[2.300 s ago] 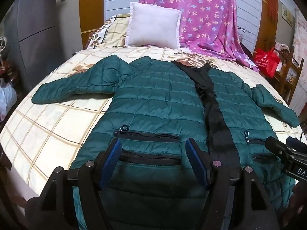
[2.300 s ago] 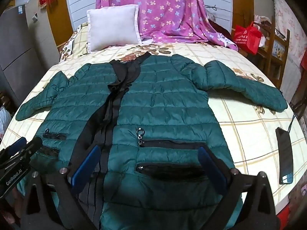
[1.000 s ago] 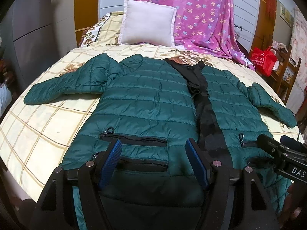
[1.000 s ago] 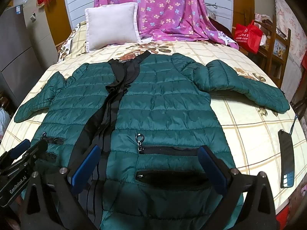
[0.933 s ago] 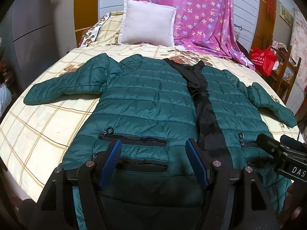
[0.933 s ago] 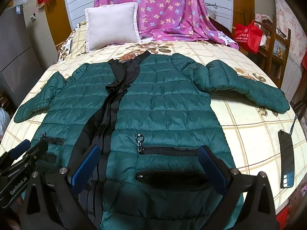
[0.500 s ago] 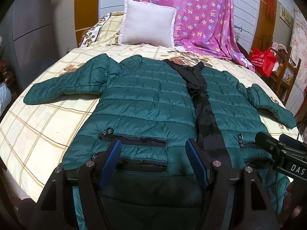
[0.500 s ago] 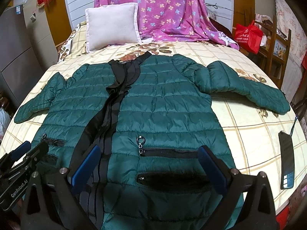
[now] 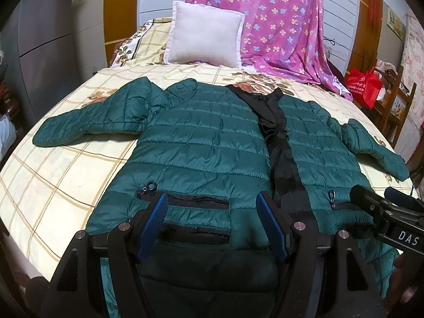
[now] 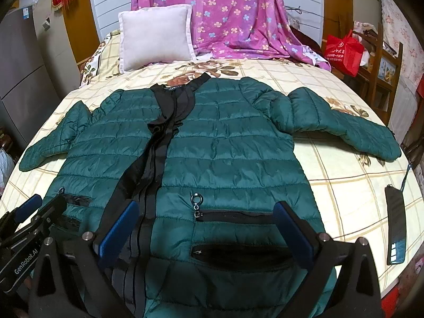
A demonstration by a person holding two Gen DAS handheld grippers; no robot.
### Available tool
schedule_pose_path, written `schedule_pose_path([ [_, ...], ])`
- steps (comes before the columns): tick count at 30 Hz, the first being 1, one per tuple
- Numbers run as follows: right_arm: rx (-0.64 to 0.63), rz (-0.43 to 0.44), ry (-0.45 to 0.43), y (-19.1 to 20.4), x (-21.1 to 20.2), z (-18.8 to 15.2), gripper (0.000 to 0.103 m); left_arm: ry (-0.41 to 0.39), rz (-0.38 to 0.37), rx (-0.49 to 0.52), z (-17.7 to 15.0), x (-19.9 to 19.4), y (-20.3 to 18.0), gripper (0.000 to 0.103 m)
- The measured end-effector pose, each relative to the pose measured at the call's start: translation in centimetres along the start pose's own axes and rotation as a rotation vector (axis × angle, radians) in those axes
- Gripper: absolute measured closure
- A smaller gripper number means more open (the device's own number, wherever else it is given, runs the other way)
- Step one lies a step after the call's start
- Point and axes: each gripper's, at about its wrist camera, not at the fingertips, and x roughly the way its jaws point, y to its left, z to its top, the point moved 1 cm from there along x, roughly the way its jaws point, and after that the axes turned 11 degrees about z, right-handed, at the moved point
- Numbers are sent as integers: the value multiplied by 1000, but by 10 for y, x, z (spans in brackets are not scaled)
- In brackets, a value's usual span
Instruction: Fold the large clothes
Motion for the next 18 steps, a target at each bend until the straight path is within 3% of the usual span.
schedule_pose_path([
  [18, -1, -8, 42, 3, 9, 5, 0, -2, 4, -5, 7, 6, -1, 55],
])
